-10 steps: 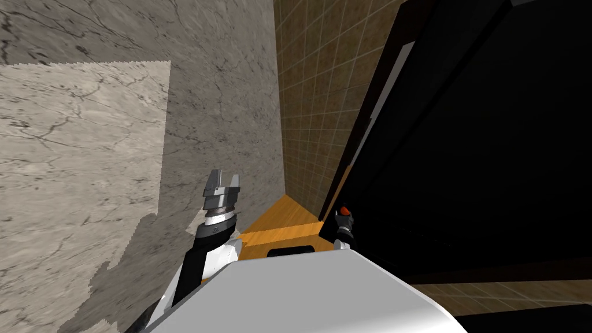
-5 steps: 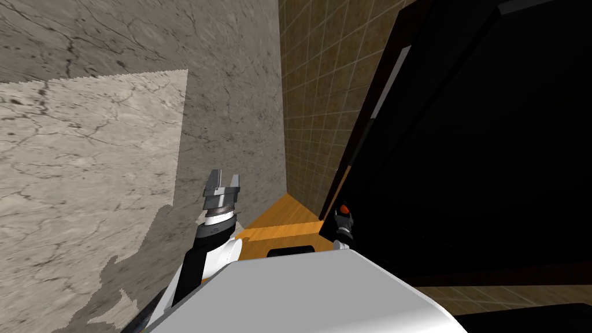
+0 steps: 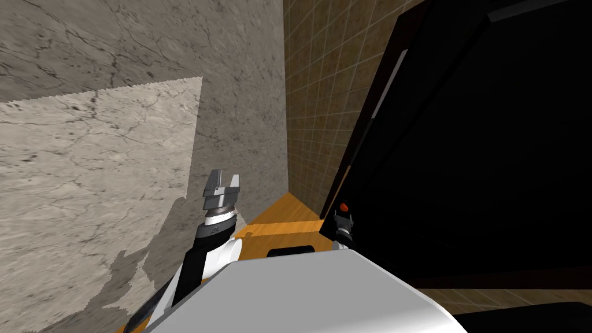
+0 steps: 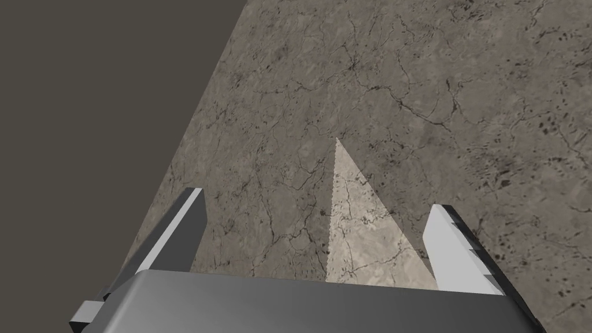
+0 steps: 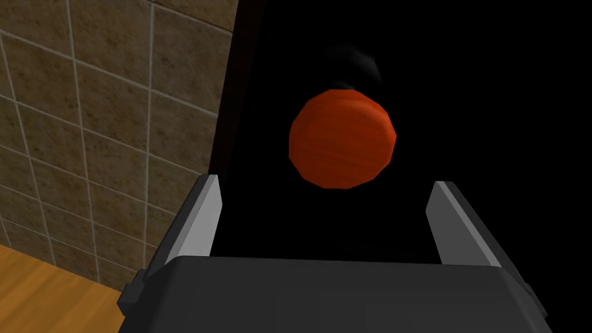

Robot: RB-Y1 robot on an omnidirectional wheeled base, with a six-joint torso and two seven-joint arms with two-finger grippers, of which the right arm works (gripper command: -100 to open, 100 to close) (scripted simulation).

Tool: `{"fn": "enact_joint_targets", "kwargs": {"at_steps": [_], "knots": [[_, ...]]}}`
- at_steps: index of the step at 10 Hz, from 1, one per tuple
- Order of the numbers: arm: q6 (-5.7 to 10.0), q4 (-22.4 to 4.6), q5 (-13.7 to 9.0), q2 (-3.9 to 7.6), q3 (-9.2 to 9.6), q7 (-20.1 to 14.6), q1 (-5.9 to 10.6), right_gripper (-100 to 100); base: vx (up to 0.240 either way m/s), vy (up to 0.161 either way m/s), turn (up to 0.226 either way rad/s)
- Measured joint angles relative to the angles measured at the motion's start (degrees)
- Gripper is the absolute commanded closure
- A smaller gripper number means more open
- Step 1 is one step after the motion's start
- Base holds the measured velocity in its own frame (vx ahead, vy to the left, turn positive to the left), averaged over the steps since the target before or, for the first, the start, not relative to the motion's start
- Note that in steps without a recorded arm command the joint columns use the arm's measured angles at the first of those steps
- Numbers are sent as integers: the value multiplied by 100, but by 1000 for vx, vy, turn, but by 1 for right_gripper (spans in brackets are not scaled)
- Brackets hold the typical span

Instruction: Pull the door open

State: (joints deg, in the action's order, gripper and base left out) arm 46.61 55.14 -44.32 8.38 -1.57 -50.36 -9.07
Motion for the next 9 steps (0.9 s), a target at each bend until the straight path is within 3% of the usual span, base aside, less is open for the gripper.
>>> {"fn": "enact_joint_targets", "kwargs": {"at_steps": [9], "knots": [[337,111,-503,-18,340,-1188,-111,-100,-64,-4,53]]}}
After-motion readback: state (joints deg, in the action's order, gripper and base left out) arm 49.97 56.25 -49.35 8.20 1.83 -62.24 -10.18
